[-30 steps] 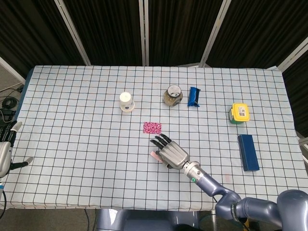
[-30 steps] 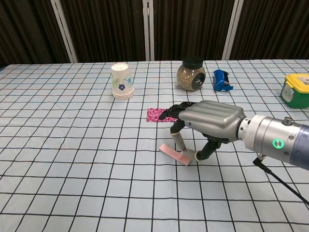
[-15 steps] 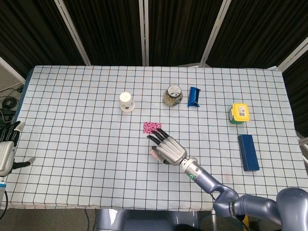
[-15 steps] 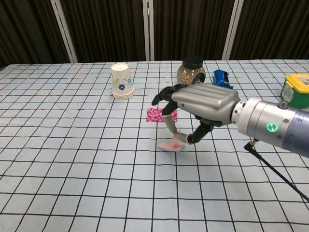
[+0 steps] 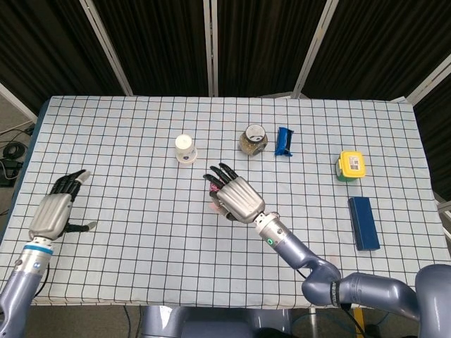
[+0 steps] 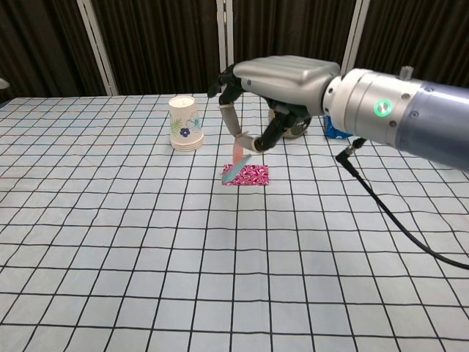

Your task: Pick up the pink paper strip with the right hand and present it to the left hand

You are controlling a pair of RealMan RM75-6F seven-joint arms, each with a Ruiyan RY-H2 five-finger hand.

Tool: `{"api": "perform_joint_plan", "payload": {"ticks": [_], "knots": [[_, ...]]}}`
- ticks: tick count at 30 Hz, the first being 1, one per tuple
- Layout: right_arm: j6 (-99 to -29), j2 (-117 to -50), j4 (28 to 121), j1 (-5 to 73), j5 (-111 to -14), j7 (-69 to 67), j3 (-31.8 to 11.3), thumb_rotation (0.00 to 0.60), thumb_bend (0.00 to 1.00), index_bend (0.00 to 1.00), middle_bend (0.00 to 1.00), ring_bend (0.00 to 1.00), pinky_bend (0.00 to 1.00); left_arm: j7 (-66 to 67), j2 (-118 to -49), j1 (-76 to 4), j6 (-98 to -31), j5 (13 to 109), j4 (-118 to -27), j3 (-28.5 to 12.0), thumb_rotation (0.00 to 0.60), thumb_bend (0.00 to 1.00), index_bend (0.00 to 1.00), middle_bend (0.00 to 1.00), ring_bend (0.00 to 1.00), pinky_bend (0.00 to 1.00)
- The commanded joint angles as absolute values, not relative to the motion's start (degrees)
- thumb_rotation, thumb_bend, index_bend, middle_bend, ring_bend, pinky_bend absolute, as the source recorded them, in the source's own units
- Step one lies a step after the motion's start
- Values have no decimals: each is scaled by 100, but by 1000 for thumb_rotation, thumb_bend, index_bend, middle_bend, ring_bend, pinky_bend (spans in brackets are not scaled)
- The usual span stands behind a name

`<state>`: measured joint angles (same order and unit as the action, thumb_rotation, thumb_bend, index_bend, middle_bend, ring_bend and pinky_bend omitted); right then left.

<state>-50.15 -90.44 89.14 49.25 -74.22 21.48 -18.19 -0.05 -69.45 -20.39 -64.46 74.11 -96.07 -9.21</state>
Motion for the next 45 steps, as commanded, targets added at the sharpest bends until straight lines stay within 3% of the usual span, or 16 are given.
{"api": "perform_joint_plan", "payload": {"ticks": [1, 3, 11, 15, 23, 45], "knots": [[-4861, -8957, 9235, 5248, -6447, 2740, -2219, 600, 459, 743, 145, 0, 0, -20, -7420, -2651, -5844, 7118, -9548, -1233, 600, 11, 104, 0, 0, 0], [-4868, -8960, 9282, 5358, -6100, 2891, -2274, 600, 460, 745, 145, 0, 0, 154, -7629, -2889, -5684, 6946, -9509, -1342, 600, 31, 185, 0, 0, 0], [-5034, -9023, 9406, 5675, -5004, 3069, -2404, 600, 461, 752, 147, 0, 0, 639, -8467, -3633, -5286, 6171, -9212, -1655, 600, 157, 236, 0, 0, 0], [-5096, -9010, 9443, 5770, -4658, 3040, -2412, 600, 461, 754, 148, 0, 0, 880, -8725, -3934, -5119, 5721, -9114, -1751, 600, 206, 318, 0, 0, 0], [-5201, -8917, 9489, 5899, -4384, 2924, -2356, 600, 462, 755, 151, 0, 0, 1260, -9168, -4358, -5163, 5118, -8910, -1852, 600, 288, 385, 0, 0, 0], [-5436, -8768, 9656, 6078, -4329, 2779, -2074, 600, 463, 756, 154, 0, 0, 1177, -9684, -4606, -5515, 4993, -8932, -1860, 600, 324, 442, 0, 0, 0]]}}
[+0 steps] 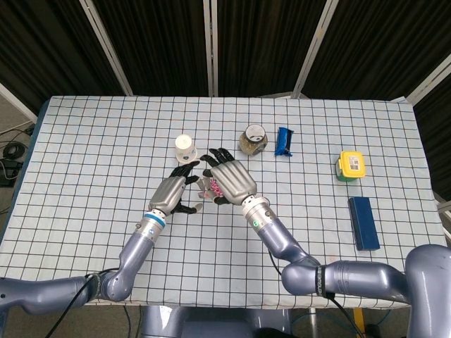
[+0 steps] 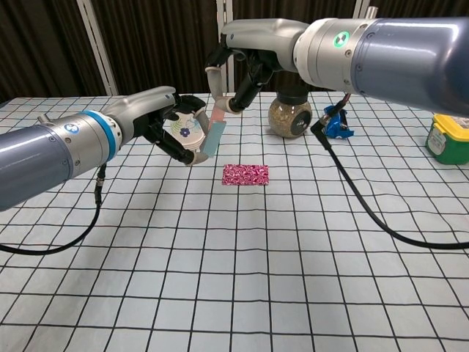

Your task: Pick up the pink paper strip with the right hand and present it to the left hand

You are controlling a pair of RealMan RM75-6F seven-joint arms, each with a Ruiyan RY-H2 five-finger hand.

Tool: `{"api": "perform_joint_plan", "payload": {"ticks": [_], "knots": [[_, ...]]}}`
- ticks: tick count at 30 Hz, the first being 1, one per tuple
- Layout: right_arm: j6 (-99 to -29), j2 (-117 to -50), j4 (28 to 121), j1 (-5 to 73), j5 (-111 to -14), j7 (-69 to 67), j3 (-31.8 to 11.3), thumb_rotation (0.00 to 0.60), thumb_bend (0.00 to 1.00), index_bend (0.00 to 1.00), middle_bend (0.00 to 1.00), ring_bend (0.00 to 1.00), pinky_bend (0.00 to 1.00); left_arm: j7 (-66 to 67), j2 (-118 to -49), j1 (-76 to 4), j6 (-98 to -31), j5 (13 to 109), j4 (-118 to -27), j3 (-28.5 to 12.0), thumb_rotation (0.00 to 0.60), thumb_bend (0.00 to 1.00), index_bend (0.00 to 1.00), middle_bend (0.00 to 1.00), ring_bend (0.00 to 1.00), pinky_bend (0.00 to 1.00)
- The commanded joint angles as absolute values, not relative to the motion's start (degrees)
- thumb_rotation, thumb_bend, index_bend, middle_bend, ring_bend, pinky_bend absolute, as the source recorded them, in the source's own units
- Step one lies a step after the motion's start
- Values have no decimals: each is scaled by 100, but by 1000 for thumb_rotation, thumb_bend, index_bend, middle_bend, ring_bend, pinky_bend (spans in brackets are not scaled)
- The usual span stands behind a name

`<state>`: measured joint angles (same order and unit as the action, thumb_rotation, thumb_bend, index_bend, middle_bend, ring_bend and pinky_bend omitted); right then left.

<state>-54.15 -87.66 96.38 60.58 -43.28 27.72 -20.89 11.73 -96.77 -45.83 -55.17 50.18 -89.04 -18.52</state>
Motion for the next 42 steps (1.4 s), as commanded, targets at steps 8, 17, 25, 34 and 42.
{"api": "perform_joint_plan", "payload": {"ticks": [8, 17, 25, 34, 42], "knots": [[-5517, -8768, 9703, 6137, -4310, 2782, -2018, 600, 463, 756, 154, 0, 0, 1247, -9707, -4664, -5562, 4946, -8985, -1840, 600, 369, 452, 0, 0, 0], [-5559, -8771, 9693, 6178, -4318, 2738, -1950, 600, 463, 756, 155, 0, 0, 1323, -9727, -4694, -5654, 4896, -9016, -1809, 600, 372, 506, 0, 0, 0], [-5584, -8755, 9675, 6187, -4338, 2676, -1921, 600, 461, 756, 154, 0, 0, 1375, -9743, -4710, -5698, 4825, -9020, -1790, 600, 449, 542, 0, 0, 0], [-5549, -8698, 9708, 6189, -4447, 2572, -1875, 600, 463, 757, 157, 0, 0, 1421, -9776, -4745, -5718, 4743, -8996, -1786, 600, 461, 571, 0, 0, 0], [-5554, -8608, 9738, 6171, -4548, 2509, -1841, 600, 462, 758, 157, 0, 0, 1387, -9753, -4727, -5708, 4667, -8953, -1778, 600, 482, 605, 0, 0, 0]]}}
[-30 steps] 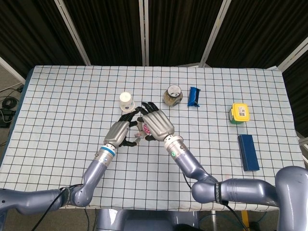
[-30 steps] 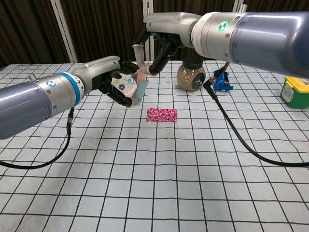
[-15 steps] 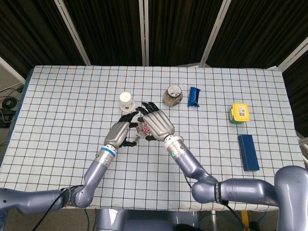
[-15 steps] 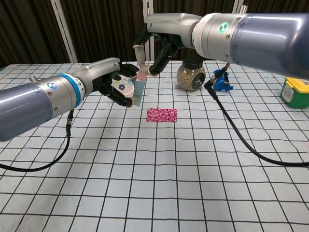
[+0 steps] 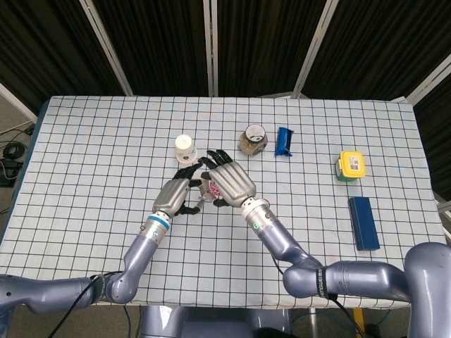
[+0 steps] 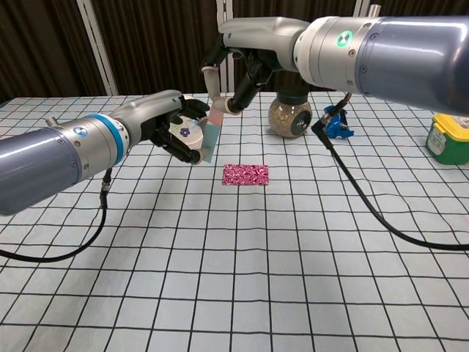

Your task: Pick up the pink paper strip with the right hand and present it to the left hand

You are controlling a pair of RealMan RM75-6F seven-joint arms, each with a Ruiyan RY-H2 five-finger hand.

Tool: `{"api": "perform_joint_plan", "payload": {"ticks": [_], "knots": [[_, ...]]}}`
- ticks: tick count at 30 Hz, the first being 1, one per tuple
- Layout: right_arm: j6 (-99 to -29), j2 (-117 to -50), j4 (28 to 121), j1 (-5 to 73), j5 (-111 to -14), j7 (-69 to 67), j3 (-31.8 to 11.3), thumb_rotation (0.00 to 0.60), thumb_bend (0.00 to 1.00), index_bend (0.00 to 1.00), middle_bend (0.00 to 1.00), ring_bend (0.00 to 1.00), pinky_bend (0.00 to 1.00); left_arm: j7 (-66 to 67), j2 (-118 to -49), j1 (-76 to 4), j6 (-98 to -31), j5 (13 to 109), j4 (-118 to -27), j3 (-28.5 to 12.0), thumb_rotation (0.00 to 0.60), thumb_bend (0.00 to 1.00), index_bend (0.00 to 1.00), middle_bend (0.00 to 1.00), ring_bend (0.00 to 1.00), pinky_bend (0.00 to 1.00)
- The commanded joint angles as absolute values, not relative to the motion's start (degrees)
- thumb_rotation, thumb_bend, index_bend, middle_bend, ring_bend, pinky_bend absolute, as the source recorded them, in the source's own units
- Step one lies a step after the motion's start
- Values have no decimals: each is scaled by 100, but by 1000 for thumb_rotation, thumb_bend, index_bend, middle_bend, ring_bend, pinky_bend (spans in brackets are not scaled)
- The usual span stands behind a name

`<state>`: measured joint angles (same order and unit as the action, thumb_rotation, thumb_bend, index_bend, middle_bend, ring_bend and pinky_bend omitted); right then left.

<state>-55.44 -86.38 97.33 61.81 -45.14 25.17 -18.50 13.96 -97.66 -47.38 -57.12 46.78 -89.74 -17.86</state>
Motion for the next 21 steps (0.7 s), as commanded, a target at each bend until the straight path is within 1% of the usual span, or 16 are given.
{"api": "perform_joint_plan", "payload": {"ticks": [1, 12, 19, 21], "knots": [[-5558, -8591, 9740, 6166, -4570, 2503, -1836, 600, 462, 758, 157, 0, 0, 1381, -9749, -4721, -5708, 4669, -8942, -1771, 600, 488, 609, 0, 0, 0], [-5666, -8188, 9865, 5994, -4705, 2318, -1902, 600, 462, 759, 158, 0, 0, 1157, -9600, -4544, -5585, 4678, -8677, -1628, 600, 494, 629, 0, 0, 0], [-5710, -7845, 9870, 5725, -4890, 2154, -1752, 600, 462, 759, 158, 0, 0, 1006, -9417, -4380, -5575, 4831, -8517, -1522, 600, 487, 624, 0, 0, 0], [-5700, -7761, 9825, 5627, -4943, 2097, -1663, 600, 462, 759, 158, 0, 0, 985, -9364, -4336, -5589, 4898, -8494, -1484, 600, 478, 598, 0, 0, 0]]}}
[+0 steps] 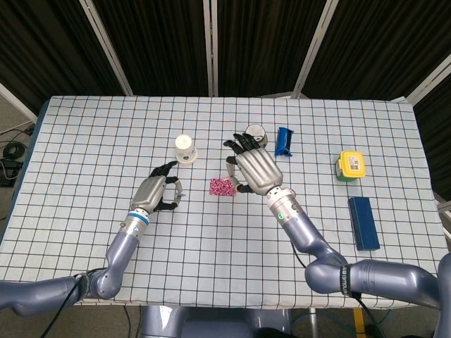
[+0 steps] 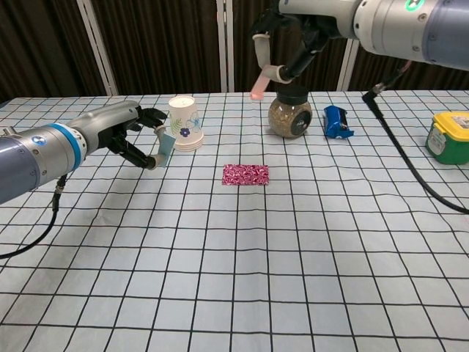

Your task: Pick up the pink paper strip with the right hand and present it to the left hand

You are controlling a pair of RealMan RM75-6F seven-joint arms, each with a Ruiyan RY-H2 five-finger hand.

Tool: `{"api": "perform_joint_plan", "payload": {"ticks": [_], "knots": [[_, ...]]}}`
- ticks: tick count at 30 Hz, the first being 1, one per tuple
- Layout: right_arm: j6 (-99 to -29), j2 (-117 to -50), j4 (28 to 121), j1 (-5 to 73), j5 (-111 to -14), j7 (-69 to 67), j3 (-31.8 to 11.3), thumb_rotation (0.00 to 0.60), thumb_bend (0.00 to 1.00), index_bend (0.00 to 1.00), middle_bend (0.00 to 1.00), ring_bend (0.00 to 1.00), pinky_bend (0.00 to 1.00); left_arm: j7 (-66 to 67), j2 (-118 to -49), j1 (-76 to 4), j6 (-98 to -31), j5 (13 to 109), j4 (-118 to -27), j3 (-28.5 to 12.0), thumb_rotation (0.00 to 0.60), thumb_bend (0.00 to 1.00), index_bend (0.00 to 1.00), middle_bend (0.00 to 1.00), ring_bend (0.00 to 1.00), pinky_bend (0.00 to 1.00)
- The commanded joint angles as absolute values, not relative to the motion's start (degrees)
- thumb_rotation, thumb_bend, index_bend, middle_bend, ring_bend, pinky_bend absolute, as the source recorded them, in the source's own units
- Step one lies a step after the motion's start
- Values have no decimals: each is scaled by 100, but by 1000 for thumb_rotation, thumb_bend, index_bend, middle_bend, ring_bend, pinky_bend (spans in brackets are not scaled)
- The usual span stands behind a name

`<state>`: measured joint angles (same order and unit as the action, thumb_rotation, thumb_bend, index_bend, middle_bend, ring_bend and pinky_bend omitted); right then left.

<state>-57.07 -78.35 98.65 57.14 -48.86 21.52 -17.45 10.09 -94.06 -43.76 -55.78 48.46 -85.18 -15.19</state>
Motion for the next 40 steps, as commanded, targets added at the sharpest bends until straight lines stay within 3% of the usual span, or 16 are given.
{"api": "perform_joint_plan", "payload": {"ticks": [1, 2, 3, 4, 5, 6, 7, 8, 10, 18, 23, 29, 40], "knots": [[-5694, -7717, 9792, 5558, -4984, 2052, -1600, 600, 462, 758, 158, 0, 0, 959, -9330, -4306, -5590, 4931, -8490, -1467, 600, 462, 564, 0, 0, 0], [-5685, -7688, 9769, 5505, -5012, 2010, -1555, 600, 461, 751, 158, 0, 0, 936, -9304, -4286, -5584, 4947, -8493, -1460, 600, 368, 464, 0, 0, 0], [-5677, -7651, 9746, 5432, -5045, 1950, -1497, 600, 445, 704, 154, 0, 0, 899, -9266, -4261, -5570, 4971, -8500, -1452, 600, 224, 302, 0, 0, 0], [-5679, -7627, 9730, 5376, -5079, 1902, -1455, 600, 404, 632, 145, 0, 0, 848, -9234, -4240, -5548, 5000, -8513, -1449, 600, 132, 193, 0, 0, 0], [-5696, -7596, 9710, 5296, -5148, 1845, -1394, 600, 285, 475, 121, 0, 0, 761, -9178, -4212, -5496, 5049, -8538, -1442, 600, 23, 67, 0, 0, 0], [-5771, -7571, 9676, 5187, -5184, 1819, -1310, 600, 193, 356, 95, 0, 0, 681, -9103, -4182, -5447, 5122, -8567, -1422, 600, 0, 5, 0, 0, 0], [-5920, -7525, 9675, 5014, -5263, 1783, -1185, 600, 70, 193, 52, 0, 0, 569, -8995, -4115, -5469, 5261, -8594, -1402, 600, 0, 0, 0, 0, 0], [-6046, -7485, 9671, 4883, -5450, 1707, -1107, 600, 5, 92, 20, 0, 0, 422, -8912, -4047, -5488, 5400, -8619, -1388, 600, 0, 0, 0, 0, 0], [-6192, -7415, 9638, 4715, -5709, 1587, -1018, 600, 0, 24, 0, 0, 0, 272, -8816, -3962, -5550, 5580, -8637, -1368, 600, 0, 0, 0, 0, 0], [-7038, -6701, 9421, 3864, -7173, 1085, -465, 600, 0, 6, 0, 0, 0, 50, -8086, -3461, -6191, 6339, -8873, -1185, 600, 0, 0, 0, 0, 0], [-7921, -6239, 9356, 3183, -7925, 794, -171, 600, 0, 6, 0, 0, 0, -17, -7332, -2998, -6796, 6914, -9130, -974, 600, 0, 0, 0, 0, 0], [-8719, -5925, 9466, 2389, -8296, 768, 121, 600, 0, 6, 0, 0, 0, 52, -6535, -2309, -7586, 7349, -9493, -651, 600, 0, 0, 0, 0, 0], [-9298, -5893, 9746, 1552, -8572, 856, 339, 600, 0, 9, 0, 0, 0, -108, -6018, -1385, -8370, 8143, -10125, 51, 600, 0, 0, 0, 0, 0]]}}
